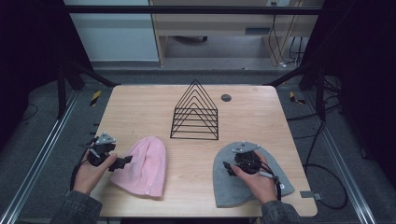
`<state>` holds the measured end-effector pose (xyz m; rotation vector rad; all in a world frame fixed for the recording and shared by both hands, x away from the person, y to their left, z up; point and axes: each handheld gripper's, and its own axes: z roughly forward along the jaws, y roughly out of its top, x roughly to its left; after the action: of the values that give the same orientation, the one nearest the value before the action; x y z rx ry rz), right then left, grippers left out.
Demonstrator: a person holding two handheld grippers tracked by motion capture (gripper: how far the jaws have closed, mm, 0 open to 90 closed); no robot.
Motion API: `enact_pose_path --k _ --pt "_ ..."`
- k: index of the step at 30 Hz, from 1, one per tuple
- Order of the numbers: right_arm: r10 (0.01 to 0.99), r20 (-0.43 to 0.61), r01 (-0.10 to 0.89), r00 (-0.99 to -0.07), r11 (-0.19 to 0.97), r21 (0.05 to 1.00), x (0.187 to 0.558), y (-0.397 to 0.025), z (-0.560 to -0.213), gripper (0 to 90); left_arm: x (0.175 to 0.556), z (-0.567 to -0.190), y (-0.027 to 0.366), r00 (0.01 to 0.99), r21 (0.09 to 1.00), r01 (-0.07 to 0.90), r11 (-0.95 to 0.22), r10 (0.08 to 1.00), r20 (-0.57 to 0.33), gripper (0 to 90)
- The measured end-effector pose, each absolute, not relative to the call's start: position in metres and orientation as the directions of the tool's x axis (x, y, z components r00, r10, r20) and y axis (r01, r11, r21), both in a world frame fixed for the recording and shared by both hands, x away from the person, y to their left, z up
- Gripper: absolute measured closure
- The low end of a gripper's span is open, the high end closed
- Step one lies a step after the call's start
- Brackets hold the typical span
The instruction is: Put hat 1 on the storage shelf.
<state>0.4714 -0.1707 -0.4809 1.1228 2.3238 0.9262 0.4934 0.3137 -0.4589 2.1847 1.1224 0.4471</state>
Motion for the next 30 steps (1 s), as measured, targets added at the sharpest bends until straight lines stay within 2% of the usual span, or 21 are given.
enact_pose_path --k 6,10,15,19,25,30 --pt "0.801 -0.046 0.546 -0.597 0.448 0.708 0.471 -0.176 -0.482 38.5 0.505 -0.447 0.303 0.618 0.662 0.570 -0.487 0.785 0.045 11.6" --pt "0.800 -0.040 0.541 -0.599 0.441 0.717 0.469 -0.176 -0.480 38.8 0.521 -0.433 0.297 0.648 0.651 0.559 -0.514 0.760 0.043 14.4" --pt "0.819 -0.034 0.560 -0.573 0.421 0.714 0.470 -0.175 -0.479 31.8 0.543 -0.416 0.287 0.665 0.646 0.540 -0.539 0.744 0.066 17.2" --pt "0.825 -0.029 0.559 -0.565 0.408 0.722 0.470 -0.175 -0.476 31.9 0.548 -0.408 0.280 0.666 0.649 0.533 -0.542 0.742 0.073 20.8" --pt "0.822 -0.033 0.565 -0.569 0.419 0.711 0.471 -0.174 -0.478 33.9 0.554 -0.411 0.272 0.684 0.634 0.532 -0.562 0.726 0.069 27.3" --pt "0.821 -0.027 0.570 -0.571 0.419 0.707 0.471 -0.173 -0.479 34.4 0.564 -0.429 0.269 0.684 0.597 0.558 -0.577 0.727 0.064 27.7"
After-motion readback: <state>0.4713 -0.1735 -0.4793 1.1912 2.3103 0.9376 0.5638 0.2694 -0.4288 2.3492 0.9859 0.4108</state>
